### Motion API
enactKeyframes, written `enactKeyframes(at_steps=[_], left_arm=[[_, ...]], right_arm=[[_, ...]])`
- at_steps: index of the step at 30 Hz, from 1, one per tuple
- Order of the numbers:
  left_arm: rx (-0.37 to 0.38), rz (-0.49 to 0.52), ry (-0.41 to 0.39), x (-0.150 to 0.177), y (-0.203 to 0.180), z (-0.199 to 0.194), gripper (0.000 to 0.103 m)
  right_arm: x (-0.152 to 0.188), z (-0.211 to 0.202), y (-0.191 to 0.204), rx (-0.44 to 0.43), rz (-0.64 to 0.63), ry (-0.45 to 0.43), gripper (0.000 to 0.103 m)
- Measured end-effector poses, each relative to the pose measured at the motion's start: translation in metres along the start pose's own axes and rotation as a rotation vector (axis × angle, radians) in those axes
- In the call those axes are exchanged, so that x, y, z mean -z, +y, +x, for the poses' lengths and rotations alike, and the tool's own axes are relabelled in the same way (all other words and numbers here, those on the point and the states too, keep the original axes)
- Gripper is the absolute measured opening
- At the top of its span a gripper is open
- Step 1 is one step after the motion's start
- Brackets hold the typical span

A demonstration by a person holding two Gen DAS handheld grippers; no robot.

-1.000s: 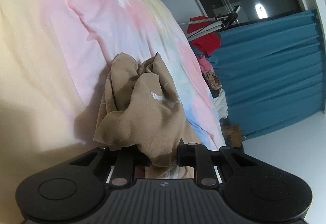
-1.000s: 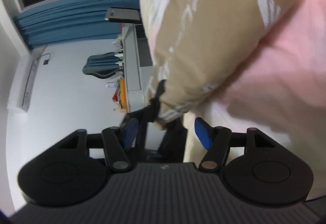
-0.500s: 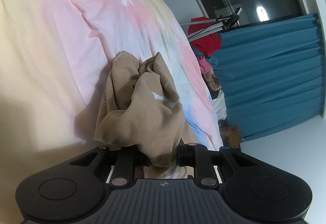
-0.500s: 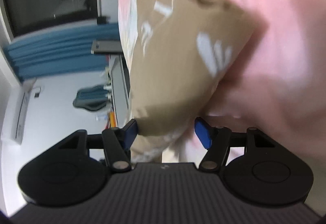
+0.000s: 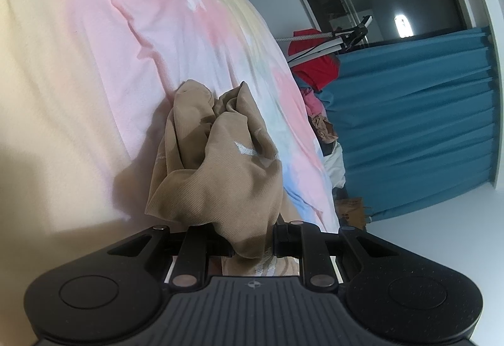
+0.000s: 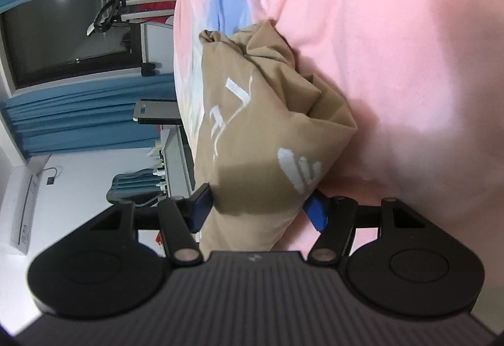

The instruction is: Fold clothes

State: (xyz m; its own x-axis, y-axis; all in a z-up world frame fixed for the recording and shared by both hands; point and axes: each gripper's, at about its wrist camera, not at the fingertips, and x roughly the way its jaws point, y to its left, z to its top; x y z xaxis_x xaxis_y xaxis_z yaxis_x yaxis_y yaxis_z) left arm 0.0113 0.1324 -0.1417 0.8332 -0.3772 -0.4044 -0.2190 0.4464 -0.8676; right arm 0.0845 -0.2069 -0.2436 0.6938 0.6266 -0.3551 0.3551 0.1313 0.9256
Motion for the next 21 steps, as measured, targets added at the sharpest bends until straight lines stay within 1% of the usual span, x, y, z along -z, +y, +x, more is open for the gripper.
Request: enactKeyframes(at_steps=[3,4,5,10,12,16,18,21], left_arm=[[-0.002,0.000,0.001,0.000,0.000,0.000,0.021],[-0.001,0.000,0.001,0.000,0.000,0.000,0.021],[-0.001,0.000,0.001,-0.001,0.001,0.000,0.021],[-0.004,0.010,0.000,-0.001,-0.001,0.000,0.021],[-0.002,0.008,0.002,-0.001,-0.001,-0.001,0.021],[0.023,-0.007,0.005,-0.003,-0.008,-0.004,0.021],[0.044,-0.025,0.006,-0.005,-0.014,-0.007,0.021],[0.067,-0.023,-0.002,-0.008,-0.035,-0.010,0.021]], right_arm=[[0.002,-0.005,-0.001,0.009,-0.018,-0.007,0.064],[0.002,-0.007,-0.001,0.010,-0.026,-0.010,0.060],[0.002,-0.007,0.001,0.011,-0.036,-0.013,0.059],[0.004,-0.012,0.008,0.025,-0.111,-0.025,0.037],[0.004,-0.014,0.012,0.022,-0.142,-0.035,0.034],[0.003,-0.020,0.023,0.000,-0.182,-0.054,0.031],[0.002,-0.025,0.034,-0.025,-0.194,-0.065,0.031],[-0.003,-0.033,0.054,-0.061,-0.201,-0.081,0.030]])
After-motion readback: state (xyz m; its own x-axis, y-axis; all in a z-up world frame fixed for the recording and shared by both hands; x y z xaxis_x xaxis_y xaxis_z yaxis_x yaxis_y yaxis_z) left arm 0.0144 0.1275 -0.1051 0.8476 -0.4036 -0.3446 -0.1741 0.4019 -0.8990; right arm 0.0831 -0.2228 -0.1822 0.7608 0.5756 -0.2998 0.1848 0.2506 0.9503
